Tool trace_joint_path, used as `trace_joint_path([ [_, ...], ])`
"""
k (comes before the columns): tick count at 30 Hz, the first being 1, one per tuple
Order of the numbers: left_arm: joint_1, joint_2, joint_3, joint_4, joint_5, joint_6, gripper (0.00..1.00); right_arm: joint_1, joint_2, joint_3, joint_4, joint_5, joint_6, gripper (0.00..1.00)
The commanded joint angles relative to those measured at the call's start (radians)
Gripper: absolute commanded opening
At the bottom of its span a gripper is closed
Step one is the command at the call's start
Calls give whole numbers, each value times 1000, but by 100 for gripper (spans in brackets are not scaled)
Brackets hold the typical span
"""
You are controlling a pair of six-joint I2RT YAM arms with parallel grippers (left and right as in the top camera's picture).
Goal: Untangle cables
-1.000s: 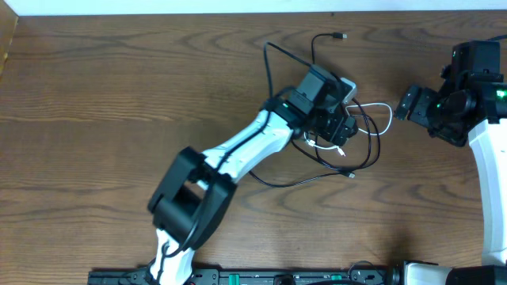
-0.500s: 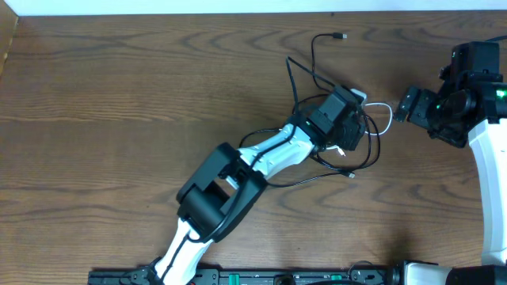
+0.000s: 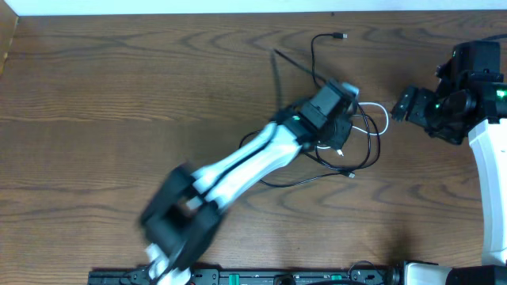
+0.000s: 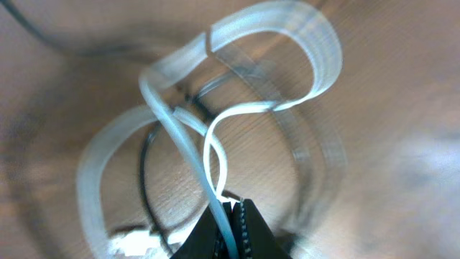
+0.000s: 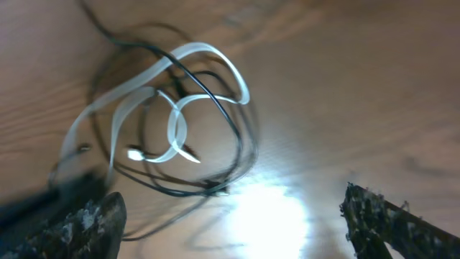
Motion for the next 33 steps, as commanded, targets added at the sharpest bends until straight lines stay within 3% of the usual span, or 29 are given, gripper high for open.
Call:
trace_joint_path([
  [1,14,-226,17,-68,-8,55,8,-2,0,6,24,-172,-78,92],
  [8,87,-450,17,-143,-7,74,8,16,0,6,78,-397,-178,91],
  [20,226,-664,52,-13,43,74,8,18,0,6,173,-728,-281,92],
  [28,226,-654,52,-81,244,99,7,29,-1,6,307,-1060,-312,90],
  [33,237,-600,52,-121,339,107,8,81,-1,6,352,-1112,-312,86],
])
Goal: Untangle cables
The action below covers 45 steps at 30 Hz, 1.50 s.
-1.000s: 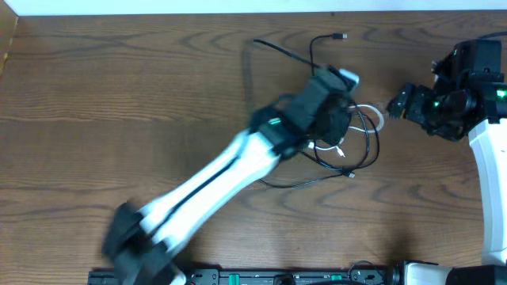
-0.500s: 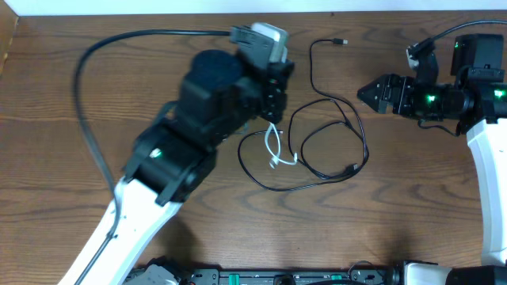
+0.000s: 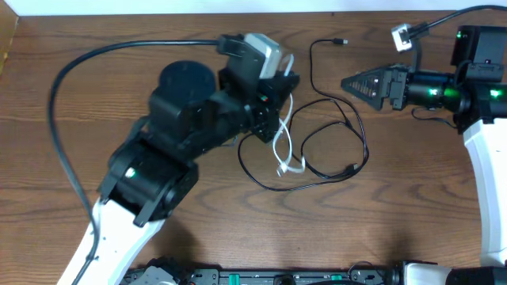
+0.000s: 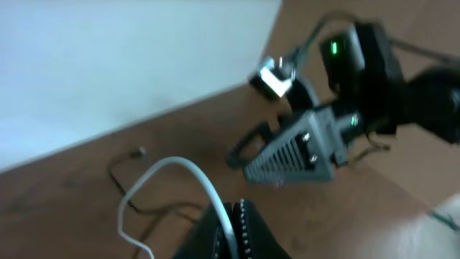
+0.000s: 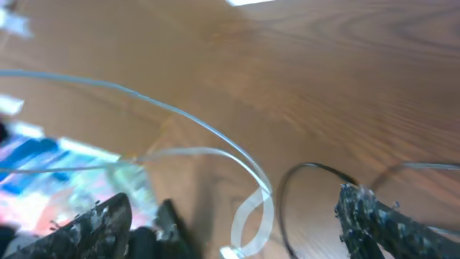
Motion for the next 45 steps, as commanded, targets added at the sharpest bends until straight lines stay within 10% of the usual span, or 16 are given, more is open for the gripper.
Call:
trace_joint_path([
  [1,19,47,18,-6,157,27,7,54,0,6,21,-111,-23,85],
  [17,225,121,18,-7,855,6,7,121,0,6,43,-193,-405,85],
  [27,225,121,14,-55,885,-19,7,245,0,6,177,-200,-496,81],
  [31,225,121,13,-66,885,-19,8,261,0,6,312,-198,-409,70],
  [37,225,121,13,-66,864,-18,8,261,0,6,436,-162,-241,1],
  [40,225,121,13,-70,805,-19,30,258,0,6,436,-50,-121,1],
  [45,225,121,13,-70,722,-19,37,246,-1,6,488,95,61,1],
])
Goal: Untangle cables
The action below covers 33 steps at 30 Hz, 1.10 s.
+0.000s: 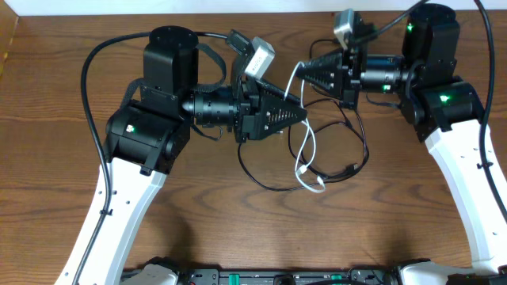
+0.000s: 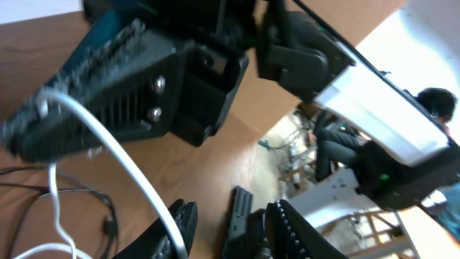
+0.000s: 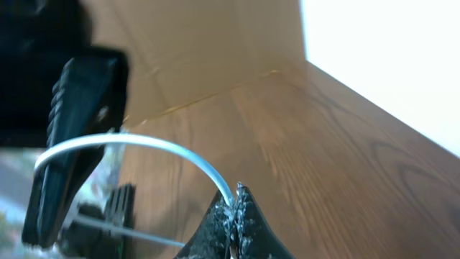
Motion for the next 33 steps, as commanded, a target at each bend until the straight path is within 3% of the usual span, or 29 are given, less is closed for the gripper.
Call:
trace_joint_path([
  [1,2,7,13,0,-86,2,37,-11,-1,8,39,128,192,1],
  [4,2,7,14,-13,-132,2,47,-25,-2,8,72,209,294,1],
  [7,2,7,13,-49,-195,2,77,-55,-2,8,103,325,401,1],
  [10,2,7,13,-93,-264,2,88,-102,-2,11,107,430,467,1],
  [20,2,7,13,-134,-353,3,94,-337,-2,17,137,515,521,1],
  [26,2,7,13,-134,-373,3,94,-480,-2,23,121,748,524,1],
  [30,2,7,13,-134,-373,3,94,-567,27,64,38,854,507,1],
  [33,2,7,13,-130,-373,3,94,-623,111,224,-121,885,452,1],
])
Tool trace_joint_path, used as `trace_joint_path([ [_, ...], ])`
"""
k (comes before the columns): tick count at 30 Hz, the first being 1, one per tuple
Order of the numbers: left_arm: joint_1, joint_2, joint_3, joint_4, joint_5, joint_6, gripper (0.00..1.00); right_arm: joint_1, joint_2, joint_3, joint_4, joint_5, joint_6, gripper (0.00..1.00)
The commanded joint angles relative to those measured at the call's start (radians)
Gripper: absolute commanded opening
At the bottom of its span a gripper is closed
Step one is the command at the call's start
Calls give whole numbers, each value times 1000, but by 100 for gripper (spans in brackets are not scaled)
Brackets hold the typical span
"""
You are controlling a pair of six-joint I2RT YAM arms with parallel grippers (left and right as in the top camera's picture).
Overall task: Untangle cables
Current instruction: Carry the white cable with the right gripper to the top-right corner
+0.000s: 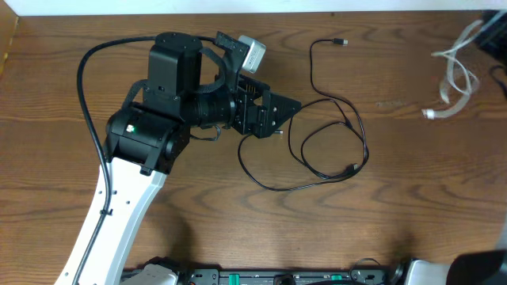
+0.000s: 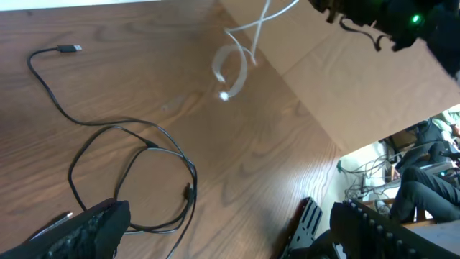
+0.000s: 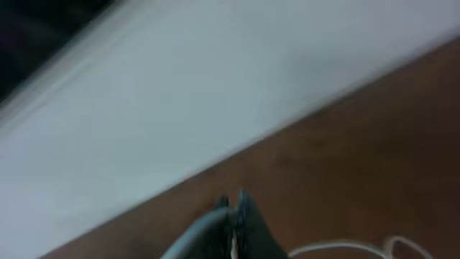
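Observation:
A black cable [image 1: 348, 134] lies looped on the wooden table, one plug end toward the far edge [image 1: 341, 39]. It also shows below in the left wrist view [image 2: 144, 151]. A white cable [image 1: 455, 75] hangs at the far right, apart from the black one, and appears again in the left wrist view [image 2: 233, 65]. My right gripper [image 3: 233, 208] is shut on the white cable and sits almost outside the overhead view. My left gripper [image 1: 287, 105] hovers open left of the black loops, its jaws wide apart [image 2: 230, 212] with nothing between them.
The brown wooden table [image 1: 158, 237] ends at a white wall along the far side. My left arm's own thick black lead [image 1: 87, 87] arcs over the table's left part.
My right gripper has moved from the middle to the far right with the white cable, which now hangs free of the black cable. My left gripper stays open and sits a little further left.
At first my left gripper was shut on the white cable in the tangled pile, the right one open at the right. Then the left held it further left. Later the right was shut on it, the left open. Now the white cable hangs apart at the right.

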Motion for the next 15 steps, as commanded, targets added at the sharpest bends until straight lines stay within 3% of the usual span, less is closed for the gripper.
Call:
trace_joint_path([
  [1,2,7,13,3,-10,10,94,-53,103,205,-131,114,-61,1],
  [10,2,7,13,3,-10,10,94,-84,468,801,-523,300,-95,1],
  [15,2,7,13,-4,-10,10,94,-88,619,941,-589,424,-92,1],
])
